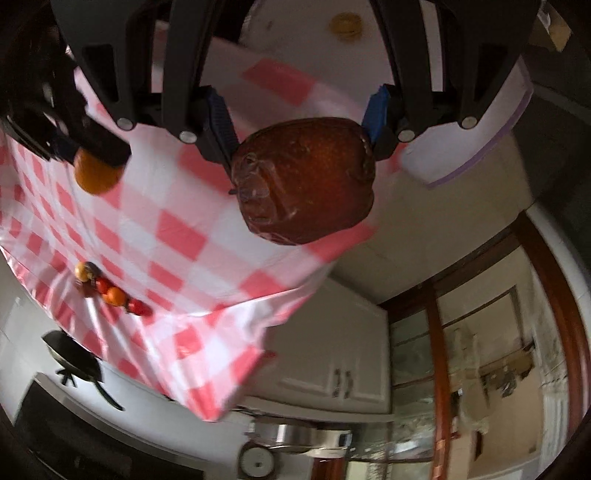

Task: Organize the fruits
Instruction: 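Carry the red apple and the mandarin over the white box with both tools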

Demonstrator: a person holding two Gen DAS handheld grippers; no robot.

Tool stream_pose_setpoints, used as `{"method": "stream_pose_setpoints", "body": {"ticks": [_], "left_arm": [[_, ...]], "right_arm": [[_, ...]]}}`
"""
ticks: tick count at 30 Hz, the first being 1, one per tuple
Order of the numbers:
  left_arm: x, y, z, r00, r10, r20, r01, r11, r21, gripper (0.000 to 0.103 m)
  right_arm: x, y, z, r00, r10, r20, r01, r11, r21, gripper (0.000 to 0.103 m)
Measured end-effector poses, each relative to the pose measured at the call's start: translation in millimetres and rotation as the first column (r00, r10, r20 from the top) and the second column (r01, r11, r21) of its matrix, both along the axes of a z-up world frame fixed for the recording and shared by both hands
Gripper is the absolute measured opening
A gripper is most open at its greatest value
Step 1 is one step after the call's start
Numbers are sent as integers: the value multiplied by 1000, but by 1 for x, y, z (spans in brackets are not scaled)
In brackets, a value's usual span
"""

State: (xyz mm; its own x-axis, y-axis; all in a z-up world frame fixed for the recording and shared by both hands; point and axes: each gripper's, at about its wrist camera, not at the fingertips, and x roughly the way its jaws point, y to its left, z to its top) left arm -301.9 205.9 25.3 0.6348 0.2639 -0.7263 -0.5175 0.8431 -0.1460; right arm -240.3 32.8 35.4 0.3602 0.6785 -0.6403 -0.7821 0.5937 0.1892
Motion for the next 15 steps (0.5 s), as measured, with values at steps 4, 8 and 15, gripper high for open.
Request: {"method": "stream_pose_setpoints", "body": {"ticks": [4, 8, 15], "left_arm": [[-24, 21, -12, 998, 57, -23, -57, 998, 7, 59], [-46, 42, -32, 990, 121, -68, -122, 992, -11, 59], [-81, 70, -86, 959, 222, -174, -237, 969, -69, 59]], "right_arm": [[-39, 27, -7, 991, 125, 52, -123, 992, -42, 38], [-69, 45, -24, 969, 231, 84, -221, 968, -116, 38], [-104, 69, -59, 913, 401, 73, -376, 898, -229, 38]]}}
